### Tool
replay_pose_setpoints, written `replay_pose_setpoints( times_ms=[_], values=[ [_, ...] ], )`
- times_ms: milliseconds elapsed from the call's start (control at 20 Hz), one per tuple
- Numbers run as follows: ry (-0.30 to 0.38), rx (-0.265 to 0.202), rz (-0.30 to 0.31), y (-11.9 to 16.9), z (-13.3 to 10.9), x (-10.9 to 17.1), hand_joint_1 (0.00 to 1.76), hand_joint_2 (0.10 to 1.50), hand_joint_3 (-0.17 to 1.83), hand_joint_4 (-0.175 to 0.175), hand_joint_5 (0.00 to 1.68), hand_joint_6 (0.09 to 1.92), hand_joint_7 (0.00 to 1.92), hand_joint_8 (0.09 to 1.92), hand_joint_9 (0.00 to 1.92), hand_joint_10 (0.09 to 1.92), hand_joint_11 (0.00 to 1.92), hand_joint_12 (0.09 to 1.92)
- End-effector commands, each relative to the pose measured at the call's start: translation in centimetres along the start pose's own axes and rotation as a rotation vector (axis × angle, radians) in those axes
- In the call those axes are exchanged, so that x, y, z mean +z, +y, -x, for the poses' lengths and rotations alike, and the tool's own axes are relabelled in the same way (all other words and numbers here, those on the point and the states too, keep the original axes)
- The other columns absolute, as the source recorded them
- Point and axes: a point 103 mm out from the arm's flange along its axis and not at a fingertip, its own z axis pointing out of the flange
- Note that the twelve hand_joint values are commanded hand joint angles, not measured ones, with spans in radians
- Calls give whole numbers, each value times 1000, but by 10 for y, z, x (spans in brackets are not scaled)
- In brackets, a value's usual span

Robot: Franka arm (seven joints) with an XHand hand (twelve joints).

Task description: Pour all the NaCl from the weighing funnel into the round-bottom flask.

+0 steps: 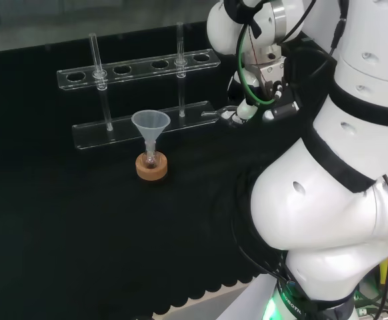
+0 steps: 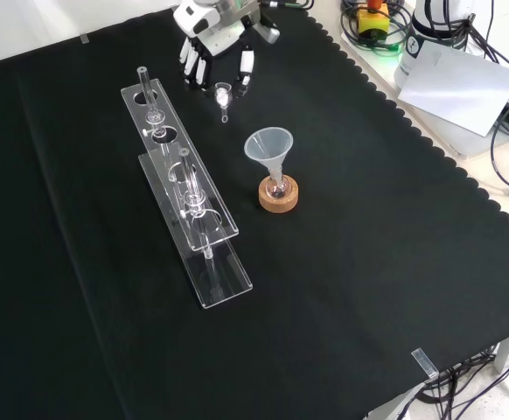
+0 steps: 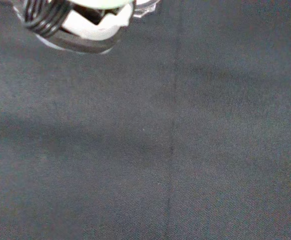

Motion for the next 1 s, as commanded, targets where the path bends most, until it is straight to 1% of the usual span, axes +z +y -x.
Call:
replay_pose_setpoints(
  times_ms=[50,300,500,600,1000],
  values=[
    [-41,-11,-17,-28,-17,-16,1112,694,621,175,1225,741,664,593,935,416,734,1135],
    [-54,-16,-11,-38,-21,-36,1113,692,623,175,1226,739,665,592,937,413,736,1134],
    [-68,-20,-42,-41,-25,-52,1113,691,625,175,1227,738,666,591,940,412,737,1133],
    [-74,-21,-46,-41,-27,-59,1113,690,626,175,1228,738,667,591,938,410,736,1132],
    [-97,-43,-55,-37,-44,-75,1114,688,629,175,1230,736,668,589,925,400,723,1129]
  ],
)
